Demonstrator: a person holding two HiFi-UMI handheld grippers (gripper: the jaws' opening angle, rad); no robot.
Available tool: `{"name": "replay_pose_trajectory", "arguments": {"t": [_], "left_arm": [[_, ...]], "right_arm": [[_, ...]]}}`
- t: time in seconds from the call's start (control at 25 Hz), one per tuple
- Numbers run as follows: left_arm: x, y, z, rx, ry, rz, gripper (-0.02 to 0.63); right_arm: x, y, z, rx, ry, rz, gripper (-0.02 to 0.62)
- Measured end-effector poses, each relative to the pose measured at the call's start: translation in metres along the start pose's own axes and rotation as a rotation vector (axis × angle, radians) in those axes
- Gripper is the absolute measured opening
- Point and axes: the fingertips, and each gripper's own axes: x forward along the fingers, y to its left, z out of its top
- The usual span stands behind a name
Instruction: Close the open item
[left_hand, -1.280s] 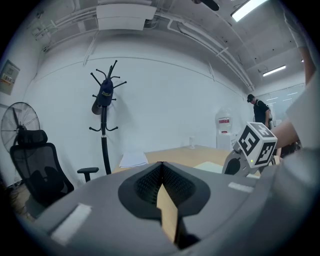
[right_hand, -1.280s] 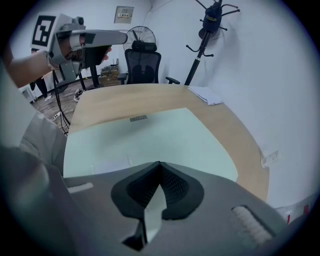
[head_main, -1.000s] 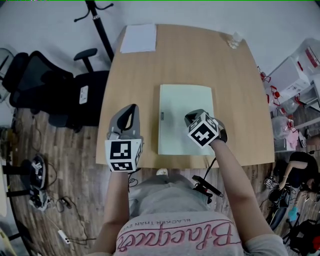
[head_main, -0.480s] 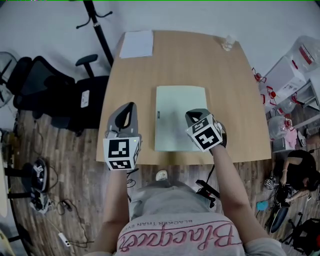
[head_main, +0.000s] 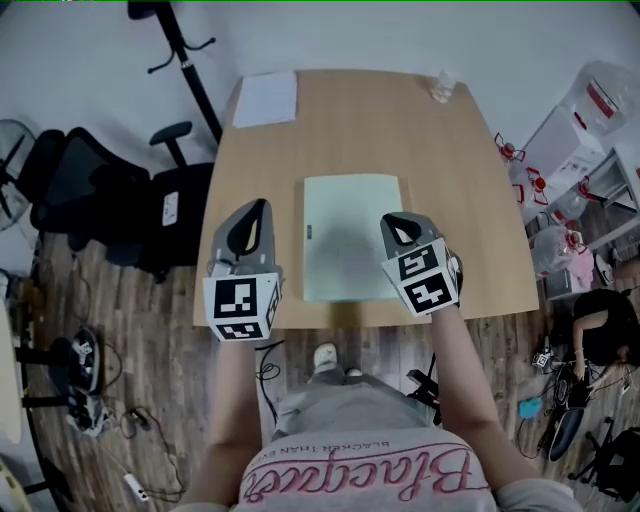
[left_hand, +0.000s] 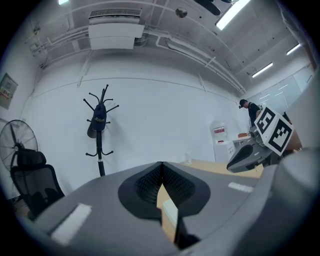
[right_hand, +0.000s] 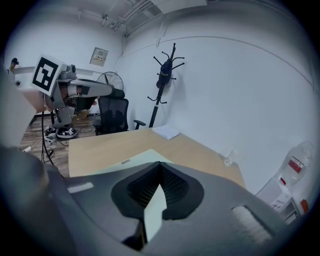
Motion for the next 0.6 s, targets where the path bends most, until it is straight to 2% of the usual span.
{"name": "replay_pose_trajectory", "arguments": {"t": [0.6], "left_arm": [[0.005,-0.014,0.056,0.048,-0.111,-0.014,0.015]], "right_arm": [[-0.07,-0.053,0.035,0.062,-0.207,-0.211,0.002]]}}
